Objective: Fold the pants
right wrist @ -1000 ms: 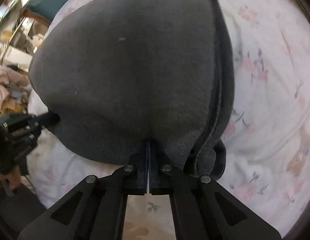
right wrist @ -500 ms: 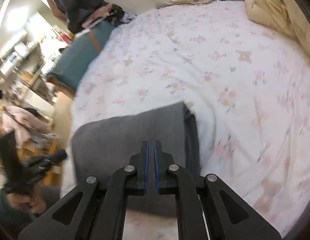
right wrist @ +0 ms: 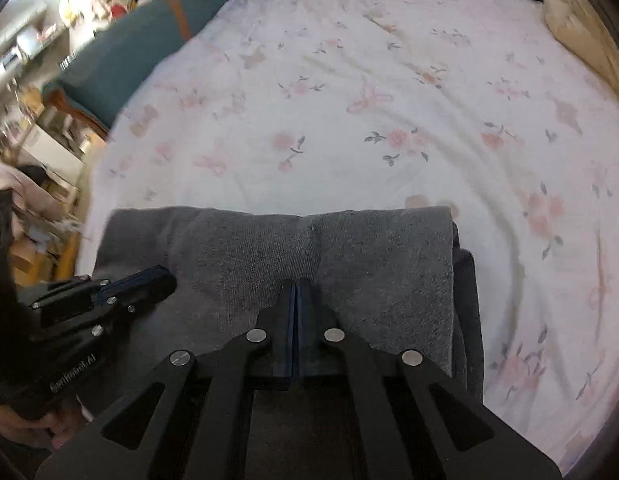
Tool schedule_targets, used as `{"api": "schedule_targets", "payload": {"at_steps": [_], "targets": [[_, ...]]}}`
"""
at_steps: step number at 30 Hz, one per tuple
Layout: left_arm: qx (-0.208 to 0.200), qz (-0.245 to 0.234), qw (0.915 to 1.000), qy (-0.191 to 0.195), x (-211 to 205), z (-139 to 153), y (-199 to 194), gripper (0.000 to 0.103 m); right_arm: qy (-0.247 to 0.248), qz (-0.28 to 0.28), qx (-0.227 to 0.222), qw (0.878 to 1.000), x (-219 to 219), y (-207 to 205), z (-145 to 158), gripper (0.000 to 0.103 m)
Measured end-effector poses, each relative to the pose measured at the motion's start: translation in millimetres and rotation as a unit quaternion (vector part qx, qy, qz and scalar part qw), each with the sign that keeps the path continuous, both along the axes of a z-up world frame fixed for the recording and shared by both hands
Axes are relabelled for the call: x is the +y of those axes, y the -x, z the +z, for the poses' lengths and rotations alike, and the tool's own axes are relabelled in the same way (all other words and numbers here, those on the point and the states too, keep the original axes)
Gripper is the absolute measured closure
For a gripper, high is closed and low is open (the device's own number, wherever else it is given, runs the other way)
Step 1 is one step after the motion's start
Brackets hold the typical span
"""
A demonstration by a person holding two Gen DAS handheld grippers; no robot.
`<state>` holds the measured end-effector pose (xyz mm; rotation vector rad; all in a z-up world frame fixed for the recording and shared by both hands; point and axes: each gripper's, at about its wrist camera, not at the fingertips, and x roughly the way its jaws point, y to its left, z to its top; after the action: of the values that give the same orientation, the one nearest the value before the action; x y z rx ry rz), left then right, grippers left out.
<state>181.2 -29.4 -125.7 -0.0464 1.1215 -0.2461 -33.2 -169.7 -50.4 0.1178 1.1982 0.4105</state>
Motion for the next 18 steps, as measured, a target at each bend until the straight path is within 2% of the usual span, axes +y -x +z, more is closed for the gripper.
{"api": "schedule_targets", "payload": {"at_steps": [2, 4, 8, 10, 11, 12, 13, 14, 15, 17, 18], "targets": [[0.026, 0.017, 0.9994, 0.017, 4.2, -6.6, -9.1, 0.100, 0.031, 0.003, -0.004, 1.000, 10.0, -3.4, -14.7, 0.103], [0.042, 0.018, 0.9987, 0.022, 4.8, -6.9, -15.9, 0.100, 0.028, -0.013, 0.000, 1.000, 8.8, -10.1, -30.4, 0.103], [0.032, 0.004, 0.9994, -0.010, -2.5, 9.8, -4.9, 0.101, -0.030, -0.049, 0.049, 0.997, -12.0, -30.0, -46.5, 0.103], [0.028, 0.009, 0.9995, 0.004, -0.6, 25.1, -0.8, 0.101, -0.071, -0.048, 0.066, 0.994, -28.9, -40.2, -44.9, 0.103], [0.027, 0.014, 0.9992, 0.025, 4.4, 32.4, 1.4, 0.095, -0.083, -0.047, 0.064, 0.993, -37.0, -40.9, -41.9, 0.098], [0.024, 0.021, 0.9976, 0.062, 13.9, 43.1, 6.3, 0.079, -0.097, -0.052, 0.053, 0.993, -53.1, -39.5, -35.8, 0.092], [0.018, 0.029, 0.9962, 0.081, 21.0, 49.7, 9.5, 0.066, -0.111, -0.065, 0.036, 0.991, -71.7, -40.1, -29.1, 0.089], [0.003, 0.047, 0.9947, 0.091, 31.2, 58.0, 15.2, 0.035, -0.123, -0.075, 0.029, 0.989, -83.5, -38.8, -24.3, 0.075], [-0.009, 0.064, 0.9942, 0.086, 36.8, 62.2, 18.1, 0.012, -0.142, -0.088, 0.024, 0.986, -100.4, -37.8, -22.4, 0.041], [-0.032, 0.103, 0.9914, 0.074, 54.5, 65.5, 26.6, 0.004, -0.173, -0.124, 0.029, 0.977, -134.7, -37.4, -30.0, 0.004], [-0.027, 0.112, 0.9905, 0.075, 60.3, 61.6, 28.2, 0.004, -0.181, -0.138, 0.029, 0.973, -144.9, -35.7, -38.5, 0.004]]}}
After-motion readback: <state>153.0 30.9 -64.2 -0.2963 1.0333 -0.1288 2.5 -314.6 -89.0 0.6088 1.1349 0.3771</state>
